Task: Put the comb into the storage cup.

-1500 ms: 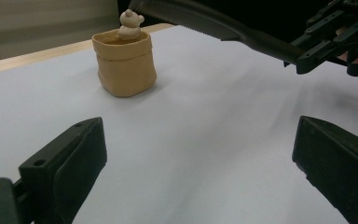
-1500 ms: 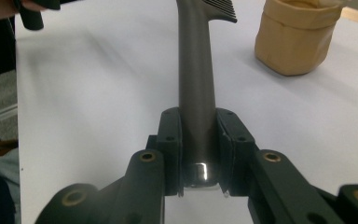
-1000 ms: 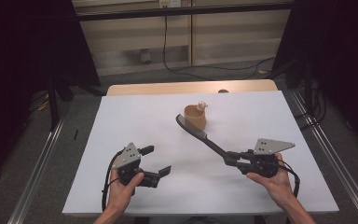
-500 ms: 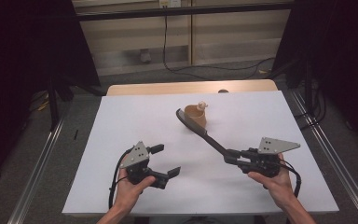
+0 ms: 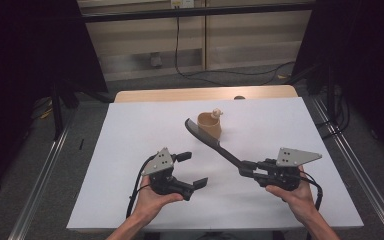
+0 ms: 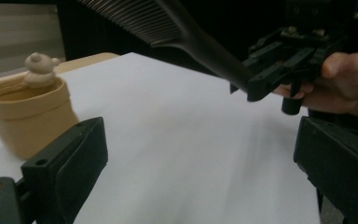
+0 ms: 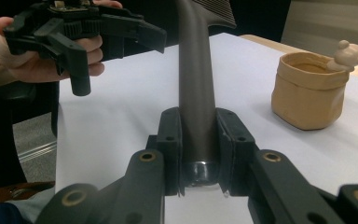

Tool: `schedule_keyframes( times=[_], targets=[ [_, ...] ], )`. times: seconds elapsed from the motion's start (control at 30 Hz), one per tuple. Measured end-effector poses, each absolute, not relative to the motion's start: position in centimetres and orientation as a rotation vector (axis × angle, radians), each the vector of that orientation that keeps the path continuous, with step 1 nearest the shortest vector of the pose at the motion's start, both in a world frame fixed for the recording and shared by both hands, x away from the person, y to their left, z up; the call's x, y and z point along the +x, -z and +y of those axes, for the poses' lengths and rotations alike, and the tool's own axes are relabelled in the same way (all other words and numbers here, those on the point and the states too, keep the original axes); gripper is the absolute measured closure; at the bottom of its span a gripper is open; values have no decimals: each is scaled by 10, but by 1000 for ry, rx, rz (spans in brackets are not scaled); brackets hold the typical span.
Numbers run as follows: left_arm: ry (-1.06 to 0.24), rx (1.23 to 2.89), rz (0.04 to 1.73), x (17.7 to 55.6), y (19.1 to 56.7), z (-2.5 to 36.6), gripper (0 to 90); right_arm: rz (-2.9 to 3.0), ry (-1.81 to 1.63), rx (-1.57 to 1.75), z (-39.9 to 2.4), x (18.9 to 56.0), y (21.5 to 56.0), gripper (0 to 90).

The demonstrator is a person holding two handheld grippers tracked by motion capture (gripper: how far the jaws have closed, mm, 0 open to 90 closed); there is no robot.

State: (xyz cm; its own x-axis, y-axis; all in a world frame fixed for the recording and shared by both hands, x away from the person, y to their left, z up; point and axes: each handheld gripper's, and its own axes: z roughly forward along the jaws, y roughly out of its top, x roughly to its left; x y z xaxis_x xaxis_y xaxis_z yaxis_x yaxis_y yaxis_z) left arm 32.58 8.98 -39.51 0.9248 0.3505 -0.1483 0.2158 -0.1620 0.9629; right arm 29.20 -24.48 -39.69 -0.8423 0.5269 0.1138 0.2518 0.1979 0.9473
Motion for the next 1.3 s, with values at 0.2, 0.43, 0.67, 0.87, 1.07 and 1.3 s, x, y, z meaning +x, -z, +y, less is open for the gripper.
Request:
schedule_keyframes(
  times=[0.2, 0.43, 0.67, 0.87, 1.07, 1.3],
  targets=[
    [-120, 1743, 424, 328, 392, 74, 29, 2226, -1699, 727, -247, 290, 393, 728],
    [-99, 1712, 449, 331, 392, 64, 40, 2226, -1705, 721, -247, 290, 393, 728],
    [-40, 1667, 486, 335, 389, 53, 100, 2227, -1701, 710, -246, 290, 392, 728],
    [49, 1597, 524, 342, 386, 45, 190, 2219, -1712, 706, -247, 290, 392, 728],
    [134, 1552, 584, 349, 386, 41, 319, 2217, -1713, 715, -247, 290, 391, 728],
    [211, 1501, 634, 354, 391, 35, 408, 2220, -1716, 719, -245, 292, 394, 728]
  ],
)
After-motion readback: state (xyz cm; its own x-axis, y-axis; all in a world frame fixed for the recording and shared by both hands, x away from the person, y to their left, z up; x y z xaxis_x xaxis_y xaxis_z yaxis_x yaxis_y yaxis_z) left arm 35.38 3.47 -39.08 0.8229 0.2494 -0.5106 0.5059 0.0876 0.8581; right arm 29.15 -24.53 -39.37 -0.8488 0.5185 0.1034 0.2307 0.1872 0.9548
